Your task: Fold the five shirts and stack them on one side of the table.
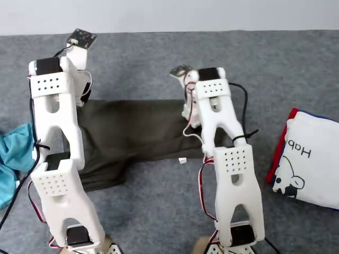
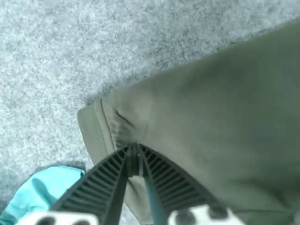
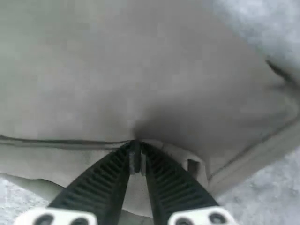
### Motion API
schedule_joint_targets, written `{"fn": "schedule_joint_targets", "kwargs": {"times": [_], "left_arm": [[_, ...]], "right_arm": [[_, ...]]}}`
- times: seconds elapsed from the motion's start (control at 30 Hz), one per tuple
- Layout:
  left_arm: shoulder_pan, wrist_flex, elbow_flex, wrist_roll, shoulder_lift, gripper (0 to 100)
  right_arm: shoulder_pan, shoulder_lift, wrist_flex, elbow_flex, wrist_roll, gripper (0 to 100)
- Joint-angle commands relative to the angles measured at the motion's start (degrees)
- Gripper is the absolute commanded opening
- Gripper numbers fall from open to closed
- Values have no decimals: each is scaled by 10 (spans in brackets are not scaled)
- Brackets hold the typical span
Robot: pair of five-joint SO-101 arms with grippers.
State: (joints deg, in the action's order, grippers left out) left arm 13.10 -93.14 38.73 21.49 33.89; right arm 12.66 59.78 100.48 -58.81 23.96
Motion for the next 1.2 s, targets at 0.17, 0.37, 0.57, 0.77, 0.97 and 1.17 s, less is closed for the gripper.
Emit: {"fn": "schedule_joint_targets", "kwargs": {"times": [0.17, 0.37, 0.57, 0.77, 0.97, 1.17], "left_arm": [[4, -4, 12, -4, -37, 6], [4, -4, 12, -4, -38, 6], [-1, -4, 12, -4, -38, 6], [-11, -4, 11, -4, -37, 6], [-18, -4, 11, -4, -37, 6], [-14, -15, 14, -4, -38, 6]], "right_arm": [[-16, -102, 26, 55, -9, 9], [-30, -174, 25, 212, -9, 9], [-40, -243, 23, 246, -9, 9], [-13, -262, -3, 215, -11, 9], [4, -194, -66, 215, -11, 9], [-5, -148, 22, 207, -11, 9]]}}
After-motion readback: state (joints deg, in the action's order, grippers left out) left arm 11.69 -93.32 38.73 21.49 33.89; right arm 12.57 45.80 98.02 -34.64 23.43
